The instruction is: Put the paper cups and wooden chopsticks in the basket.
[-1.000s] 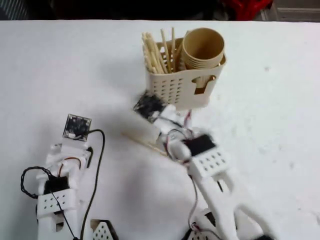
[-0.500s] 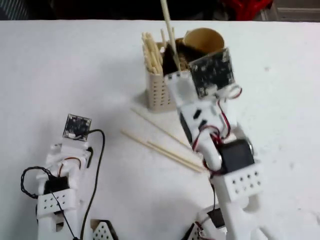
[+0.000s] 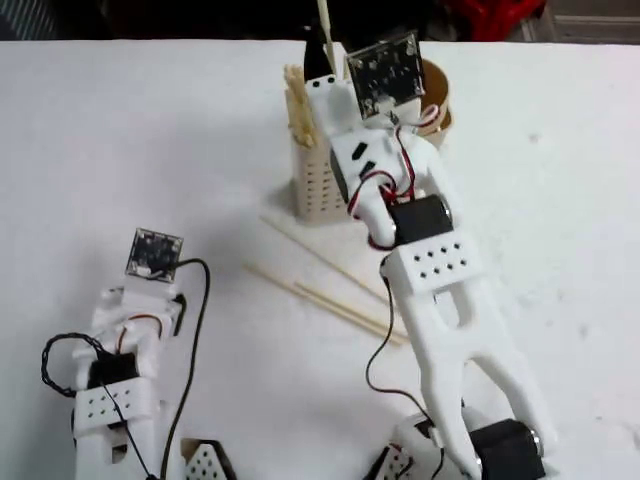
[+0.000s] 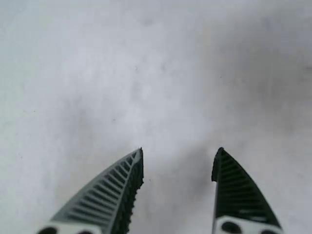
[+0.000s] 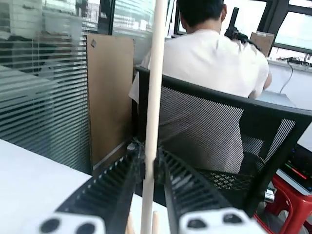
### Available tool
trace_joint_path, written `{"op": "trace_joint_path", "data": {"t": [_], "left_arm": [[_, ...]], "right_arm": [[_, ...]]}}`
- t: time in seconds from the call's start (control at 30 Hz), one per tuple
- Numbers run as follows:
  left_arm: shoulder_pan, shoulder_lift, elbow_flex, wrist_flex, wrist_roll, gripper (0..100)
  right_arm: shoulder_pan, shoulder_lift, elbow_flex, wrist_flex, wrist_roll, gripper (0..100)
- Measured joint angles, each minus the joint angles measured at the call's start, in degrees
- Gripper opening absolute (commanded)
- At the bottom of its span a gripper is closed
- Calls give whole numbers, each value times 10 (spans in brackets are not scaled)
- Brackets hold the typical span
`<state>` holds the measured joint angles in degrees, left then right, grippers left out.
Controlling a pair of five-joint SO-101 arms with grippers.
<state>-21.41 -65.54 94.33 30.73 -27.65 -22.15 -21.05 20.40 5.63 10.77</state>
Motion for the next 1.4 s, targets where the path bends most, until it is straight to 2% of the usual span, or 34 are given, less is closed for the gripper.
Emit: {"op": "trace_joint_path", "data": {"t": [0.27,0.47,0.63,0.87,1.13,1.23,1.4], "left_arm": [[0,0,0,0,0,234],[0,0,0,0,0,234],[0,0,0,0,0,234],[0,0,0,0,0,234],[0,0,0,0,0,234],[0,0,0,0,0,234],[0,0,0,0,0,234]], "right_arm": [[2,0,118,-105,0,22],[2,0,150,-120,0,180],[2,-5,160,-102,0,183],[1,-101,160,62,0,183],[1,-253,160,389,0,183],[0,-279,164,497,32,183],[-23,-284,236,535,83,183]]}}
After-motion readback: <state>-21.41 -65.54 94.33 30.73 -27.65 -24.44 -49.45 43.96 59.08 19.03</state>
